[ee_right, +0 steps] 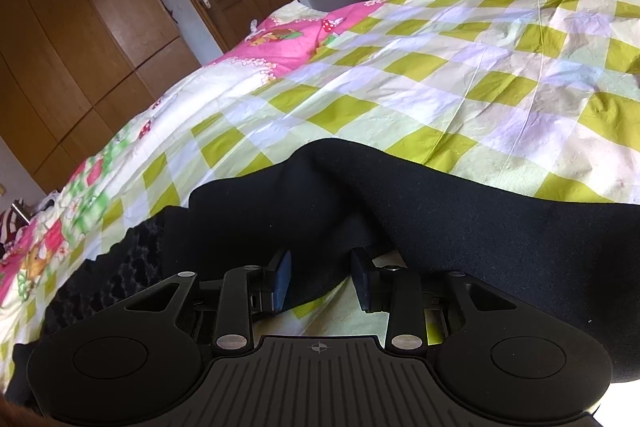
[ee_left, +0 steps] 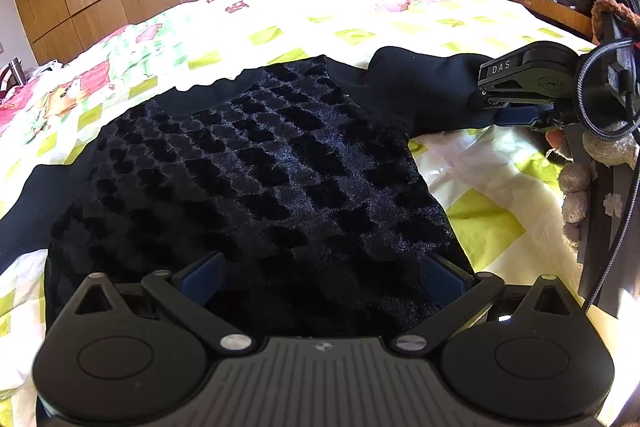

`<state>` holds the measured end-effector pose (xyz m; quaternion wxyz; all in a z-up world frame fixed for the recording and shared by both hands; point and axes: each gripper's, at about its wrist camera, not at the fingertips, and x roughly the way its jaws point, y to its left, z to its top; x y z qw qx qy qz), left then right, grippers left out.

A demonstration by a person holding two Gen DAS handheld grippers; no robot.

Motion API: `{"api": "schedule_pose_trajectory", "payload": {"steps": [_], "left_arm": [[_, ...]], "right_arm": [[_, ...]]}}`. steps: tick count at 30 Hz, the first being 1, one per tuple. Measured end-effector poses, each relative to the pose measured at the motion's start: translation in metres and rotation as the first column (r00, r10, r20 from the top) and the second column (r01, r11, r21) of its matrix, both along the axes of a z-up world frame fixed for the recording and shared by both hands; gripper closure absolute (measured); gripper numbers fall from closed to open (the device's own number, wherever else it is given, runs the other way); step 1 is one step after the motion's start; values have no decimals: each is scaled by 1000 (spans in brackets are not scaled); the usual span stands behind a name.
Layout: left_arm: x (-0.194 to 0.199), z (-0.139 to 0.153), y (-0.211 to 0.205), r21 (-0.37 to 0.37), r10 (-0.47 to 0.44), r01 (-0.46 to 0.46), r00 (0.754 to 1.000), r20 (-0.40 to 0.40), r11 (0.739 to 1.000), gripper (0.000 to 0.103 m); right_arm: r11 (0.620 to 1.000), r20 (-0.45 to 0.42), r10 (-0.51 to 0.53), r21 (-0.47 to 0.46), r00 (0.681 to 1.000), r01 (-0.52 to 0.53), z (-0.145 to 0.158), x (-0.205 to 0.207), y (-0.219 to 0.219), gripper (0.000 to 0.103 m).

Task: Fold small clothes
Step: 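Lift the sleeve with the right tool and fold it across the sweater body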

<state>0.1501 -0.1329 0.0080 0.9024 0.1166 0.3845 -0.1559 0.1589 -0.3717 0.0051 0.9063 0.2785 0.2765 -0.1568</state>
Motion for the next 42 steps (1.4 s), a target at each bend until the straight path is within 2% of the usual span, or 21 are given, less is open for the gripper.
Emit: {"api": "schedule_pose_trajectory", "payload": {"steps": [5,8,11,14,18,20,22,25,27,30,31,33,36,37,38,40,42], "left_arm": [[6,-1,-2,-9,11,-11,1000,-8,1000,0],[10,-3,-6,-5,9,-9,1000,-11,1000,0],[12,-3,-10,-11,0,0,1000,-7,1000,0],[16,-4,-16,-24,-8,8,1000,-8,1000,0],[16,-6,-18,-35,-14,13,1000,-10,999,0],[15,-7,-17,-49,-19,19,1000,-7,999,0],[16,-9,-18,-50,-25,24,1000,-16,998,0],[14,-9,-20,-44,-34,33,999,-12,998,0],[11,-8,-21,-36,-43,43,999,1,998,0],[11,-8,-26,-25,-59,59,998,7,998,0],[12,-9,-27,-22,-61,61,998,6,998,0],[12,-9,-28,-24,-59,60,998,4,998,0],[14,-10,-31,-27,-61,61,998,2,998,0],[15,-11,-32,-24,-64,64,998,1,998,0],[15,-12,-33,-19,-67,66,998,-1,998,0],[16,-12,-34,-14,-70,70,998,-2,997,0],[16,-11,-33,-18,-70,70,998,2,997,0]], "right_arm": [[996,37,-85,41,996,84,-6,12,-13,71],[992,59,-126,39,990,123,-2,14,-21,86],[984,103,-173,55,980,168,9,8,-36,93],[980,127,-197,35,972,194,22,4,-54,95],[984,160,-169,86,973,157,28,-24,-66,93],[989,148,-144,67,979,135,25,-32,-65,91],[989,132,-117,107,984,103,16,-34,-67,87],[979,109,-116,180,987,96,1,-33,-68,87],[976,105,-111,196,988,89,-4,-29,-67,86],[968,109,-99,239,989,71,-10,-13,-70,76],[963,101,-111,257,989,81,-12,-8,-72,70],[946,113,-150,306,982,109,-18,-2,-76,70],[941,117,-177,312,977,133,-24,7,-76,72],[944,115,-176,301,978,135,-23,11,-75,75],[948,109,-180,284,978,143,-21,14,-74,83],[951,120,-196,264,973,159,-14,17,-77,90],[943,148,-220,285,964,172,-4,15,-85,95]]}}
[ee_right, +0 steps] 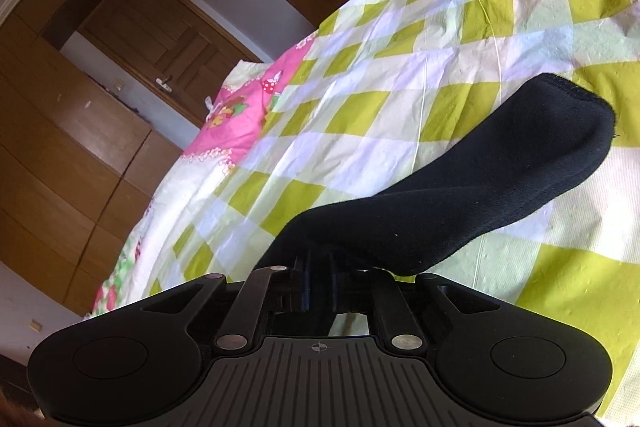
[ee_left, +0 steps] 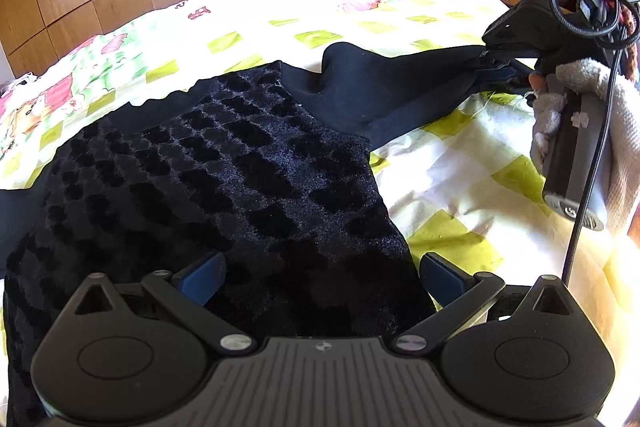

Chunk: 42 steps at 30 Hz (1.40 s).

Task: Fold small clothes
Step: 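Lift the sleeve with the right tool and fold it across the sweater body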

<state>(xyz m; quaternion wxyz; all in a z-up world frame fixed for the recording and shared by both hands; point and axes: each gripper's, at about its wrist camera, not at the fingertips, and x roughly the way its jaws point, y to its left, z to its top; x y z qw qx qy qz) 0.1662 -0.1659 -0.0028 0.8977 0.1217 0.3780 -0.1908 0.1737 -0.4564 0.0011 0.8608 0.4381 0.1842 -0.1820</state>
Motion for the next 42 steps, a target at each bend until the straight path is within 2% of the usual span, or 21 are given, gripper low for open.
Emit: {"api": "schedule_pose_trajectory", "payload": {"steps": [1,4,6,8,10,12,13,14,17,24,28,30,31,32,35,37,39,42], "left_arm": [[0,1,1,-6,2,-2,1000,5,1000,0],[0,6,3,-34,6,-5,1000,26,999,0],[-1,7,1,-47,1,0,999,32,999,0],[-1,6,-2,-41,-5,6,1000,29,999,0],[-3,3,-2,-38,-11,12,1000,27,999,0],[-5,2,-1,-34,-12,13,1000,22,999,0],[-6,1,-1,-32,-13,14,1000,20,999,0],[-7,1,-1,-27,-14,14,1000,19,1000,0],[-9,1,-3,-10,-20,21,999,27,1000,0],[0,3,-16,-18,-39,40,999,34,999,0],[3,2,-23,-12,-48,49,998,32,999,0],[4,1,-24,-11,-51,52,998,32,999,0],[4,1,-25,-12,-52,53,998,32,999,0],[5,2,-25,-13,-53,53,998,32,999,0],[6,3,-26,-16,-51,51,998,38,999,0],[7,4,-25,-25,-48,49,998,45,998,0],[9,1,-26,-31,-51,52,998,31,998,0],[13,-8,-30,-20,-74,73,997,-25,997,0]], "right_arm": [[1000,24,-9,-1,1000,9,6,-3,-3,98],[996,133,-40,-76,990,51,38,-26,-6,99],[993,155,-32,-108,987,49,47,-40,-8,100],[997,118,14,-77,993,-5,41,-45,-12,94],[997,65,54,-58,996,-50,29,-48,-11,94],[995,17,79,-60,997,-77,15,-45,-8,86],[996,-3,67,-61,998,-68,11,-43,-7,79],[997,-21,42,-58,999,-43,5,-41,-8,75],[999,-25,-50,-6,998,50,-7,-39,-22,71],[978,13,-185,104,983,183,-23,-31,-58,70],[970,14,-212,124,977,208,-28,-17,-69,70],[970,9,-204,134,979,201,-28,-11,-73,74],[969,11,-200,148,980,196,-28,-9,-75,78],[967,11,-200,161,980,195,-28,-8,-77,88],[960,42,-213,197,976,201,-20,-18,-83,94],[966,92,-219,162,971,202,-2,-30,-82,95],[977,103,-209,71,973,202,14,-31,-78,95],[983,6,-181,20,984,180,23,-15,-74,95]]}}
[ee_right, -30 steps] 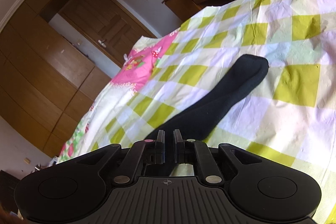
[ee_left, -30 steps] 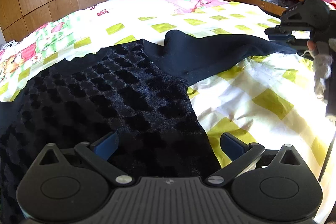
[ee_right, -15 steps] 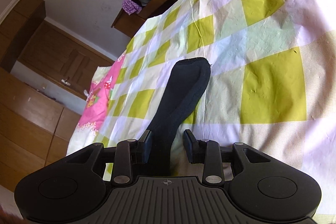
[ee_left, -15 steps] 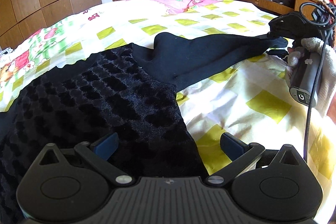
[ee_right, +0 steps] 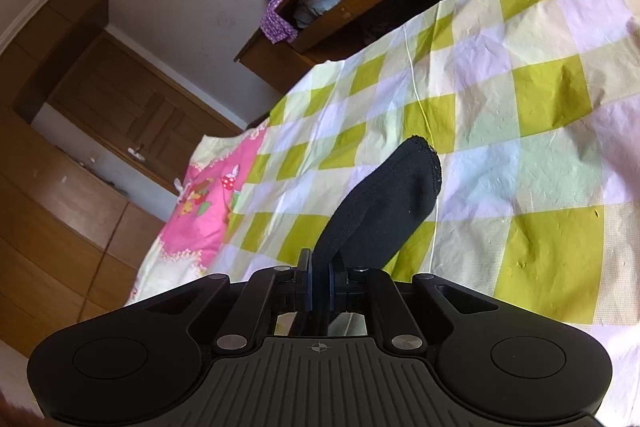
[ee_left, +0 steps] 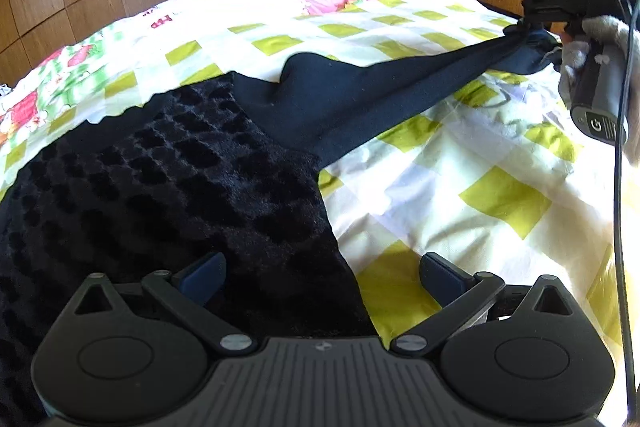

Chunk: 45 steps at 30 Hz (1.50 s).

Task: Fold small clothes
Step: 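Lift the sleeve with the right tool and fold it across the sweater body, then lay the sleeve down across the body and open the right tool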

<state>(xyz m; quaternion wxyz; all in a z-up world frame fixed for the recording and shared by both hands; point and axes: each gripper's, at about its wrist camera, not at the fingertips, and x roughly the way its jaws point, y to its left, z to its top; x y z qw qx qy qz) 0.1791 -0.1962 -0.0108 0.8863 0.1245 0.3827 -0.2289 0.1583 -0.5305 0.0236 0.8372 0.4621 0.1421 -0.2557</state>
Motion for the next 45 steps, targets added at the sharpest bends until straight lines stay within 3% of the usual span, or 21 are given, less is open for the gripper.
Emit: {"api": "schedule_pose_trajectory", "payload": {"steps": [4,8,14,17,20,23,24,28,30,36,38,43,45], "left_arm": [[-9,9,12,-27,-10,11,1000,14,1000,0],[-21,22,42,-41,27,-24,998,59,999,0],[-45,36,113,-8,145,-146,975,168,989,0],[-56,36,148,14,210,-218,955,207,976,0],[-65,35,177,-12,279,-283,936,213,959,0],[-68,31,200,-62,337,-331,923,187,942,0],[-69,29,207,-74,353,-345,918,181,936,0],[-74,23,223,-108,394,-380,902,176,919,0],[-72,21,228,-117,402,-387,898,179,915,0],[-68,11,246,-157,422,-402,897,131,902,0],[-65,9,249,-166,426,-405,897,119,899,0],[-65,6,255,-180,432,-409,895,109,894,0],[-63,5,256,-185,436,-413,894,101,892,0]], "right_arm": [[981,67,88,-179,994,-75,42,-1,36,95],[934,80,258,-275,963,-227,82,21,83,95],[796,30,512,-392,859,-461,115,63,198,95],[714,-28,599,-436,801,-549,119,83,259,95],[632,-90,659,-472,747,-615,116,98,313,95],[432,-276,647,-636,711,-640,95,106,384,95],[340,-353,631,-675,691,-655,82,108,407,95],[48,-597,561,-668,573,-743,19,98,466,95],[-62,-679,529,-630,510,-775,-7,91,484,94],[-261,-741,476,-633,473,-729,-30,62,501,89],[-282,-744,479,-633,466,-721,-30,59,504,82],[-337,-738,498,-648,455,-683,-30,60,526,80],[-340,-744,474,-648,471,-681,-35,67,536,83]]}}
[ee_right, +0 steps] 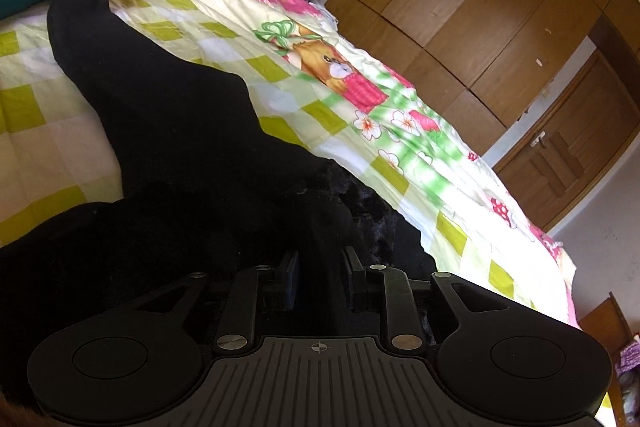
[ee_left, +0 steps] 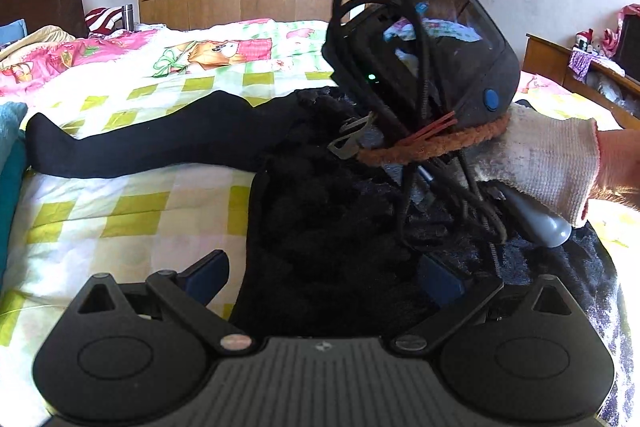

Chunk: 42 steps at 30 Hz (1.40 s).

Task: Fold small clothes

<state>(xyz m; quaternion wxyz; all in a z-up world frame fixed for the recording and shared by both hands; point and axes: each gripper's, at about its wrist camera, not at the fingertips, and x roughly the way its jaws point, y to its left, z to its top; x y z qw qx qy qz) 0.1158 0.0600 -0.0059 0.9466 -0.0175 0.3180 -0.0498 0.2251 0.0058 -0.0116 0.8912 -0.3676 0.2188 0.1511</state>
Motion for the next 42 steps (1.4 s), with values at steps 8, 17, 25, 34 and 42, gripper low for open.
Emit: {"api": "schedule_pose_trajectory", "payload": {"steps": [8,17,25,34,42], "left_arm": [[0,1,11,-33,17,-16,1000,12,999,0],[-1,-1,4,-4,1,0,1000,13,1000,0],[0,-3,1,25,9,-9,1000,9,1000,0],[10,26,-43,115,-99,88,991,89,989,0],[77,26,-123,254,-266,240,961,73,937,0]], "right_arm": [[992,30,84,91,996,-86,15,-16,14,97],[983,-107,128,148,986,-111,6,-11,14,95],[949,-128,51,315,990,-9,47,-16,-26,85],[842,-113,-384,365,917,398,65,-85,-224,76],[721,-224,-432,496,873,484,22,-66,-251,75]]}}
